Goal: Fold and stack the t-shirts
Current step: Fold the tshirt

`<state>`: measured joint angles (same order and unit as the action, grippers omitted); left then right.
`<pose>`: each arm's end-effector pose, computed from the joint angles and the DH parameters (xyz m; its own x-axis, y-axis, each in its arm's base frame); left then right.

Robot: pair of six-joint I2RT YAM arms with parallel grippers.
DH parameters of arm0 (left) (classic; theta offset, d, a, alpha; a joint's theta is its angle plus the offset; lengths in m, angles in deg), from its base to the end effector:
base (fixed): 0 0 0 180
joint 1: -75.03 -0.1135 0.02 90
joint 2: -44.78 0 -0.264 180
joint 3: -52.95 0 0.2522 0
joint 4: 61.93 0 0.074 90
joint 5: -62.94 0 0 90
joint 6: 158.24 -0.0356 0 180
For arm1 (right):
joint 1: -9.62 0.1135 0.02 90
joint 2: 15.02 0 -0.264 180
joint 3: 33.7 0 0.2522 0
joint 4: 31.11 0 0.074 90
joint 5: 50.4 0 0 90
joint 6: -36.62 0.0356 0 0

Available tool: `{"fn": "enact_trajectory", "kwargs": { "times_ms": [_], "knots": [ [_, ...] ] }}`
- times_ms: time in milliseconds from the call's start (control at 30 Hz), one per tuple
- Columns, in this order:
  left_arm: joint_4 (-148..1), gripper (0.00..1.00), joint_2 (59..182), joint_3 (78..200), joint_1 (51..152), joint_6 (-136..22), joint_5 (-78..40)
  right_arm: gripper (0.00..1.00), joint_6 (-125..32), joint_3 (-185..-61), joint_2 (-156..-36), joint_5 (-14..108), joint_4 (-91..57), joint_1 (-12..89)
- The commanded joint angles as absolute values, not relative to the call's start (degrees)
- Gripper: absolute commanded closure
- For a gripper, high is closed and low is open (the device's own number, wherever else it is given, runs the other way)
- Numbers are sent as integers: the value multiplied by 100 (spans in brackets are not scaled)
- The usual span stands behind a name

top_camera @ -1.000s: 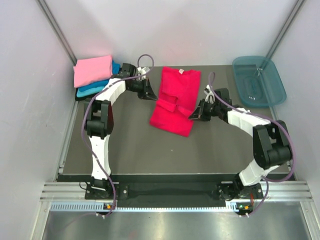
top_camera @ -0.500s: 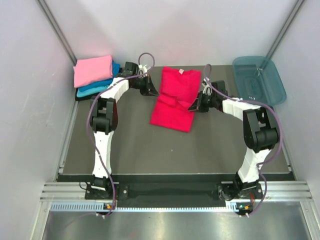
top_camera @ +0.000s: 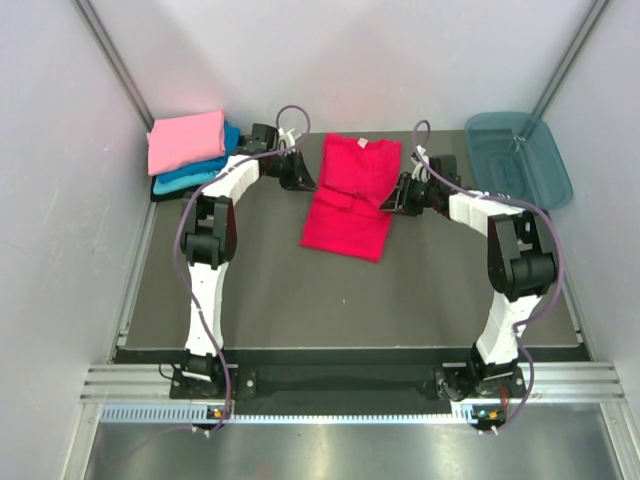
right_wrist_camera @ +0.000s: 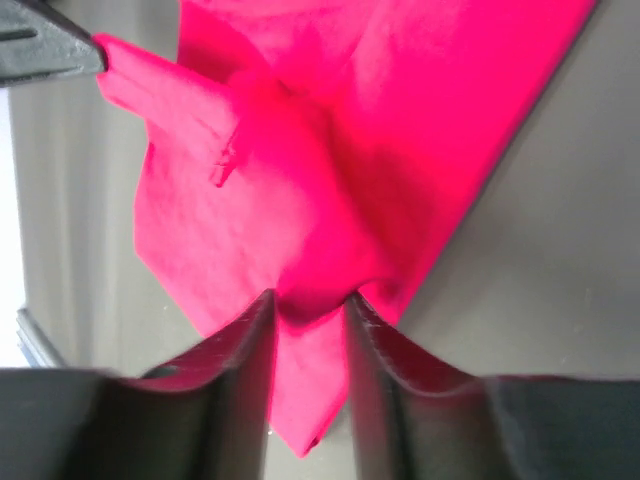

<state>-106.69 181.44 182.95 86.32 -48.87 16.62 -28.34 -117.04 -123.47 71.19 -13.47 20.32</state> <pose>0.5097 -0.1268 0.1875 -0.9103 -0.0629 -0.4092 0.2778 0.6403 -0.7162 0.3980 0.0942 0.1861 -0.8312 0.2099 -0.5148 -0.2034 0.7470 0.6330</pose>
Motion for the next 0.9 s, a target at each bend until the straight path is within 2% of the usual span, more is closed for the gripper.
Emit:
{"fn": "enact_trajectory", "kwargs": {
  "times_ms": [0,33,100,133,233,333,433,600,700,867],
  "knots": [
    [-10556,74,17926,18413,8742,-4961,1295,60,-3061,-12015,-12182,6922,-1533,1973],
    [-10618,66,17882,18439,8769,-5004,1111,57,-3122,-12041,-12094,6922,-1481,1947],
    [-10767,59,17733,18500,8795,-5153,697,46,-3123,-12033,-11858,6948,-1288,1903],
    [-10829,55,17671,18570,8795,-5172,496,45,-3106,-11963,-11760,6992,-1208,1859],
    [-11242,30,17267,18615,8760,-5277,-376,43,-2948,-11517,-11233,7088,-883,1823],
    [-11365,20,16793,18082,8559,-5199,-88,41,-2563,-10727,-10758,7395,-751,1832],
    [-11392,19,16432,17196,8269,-4961,772,40,-2202,-9944,-10468,7562,-785,1911],
    [-11567,21,16247,16138,8075,-5005,1503,41,-1867,-9212,-10405,7590,-935,2060],
    [-11419,24,16229,15471,8083,-4821,1873,42,-1647,-9132,-10563,7616,-1137,2122],
    [-11295,26,16430,15284,8127,-4671,1979,43,-1418,-9255,-10941,7634,-1445,2227]
  ]
}}
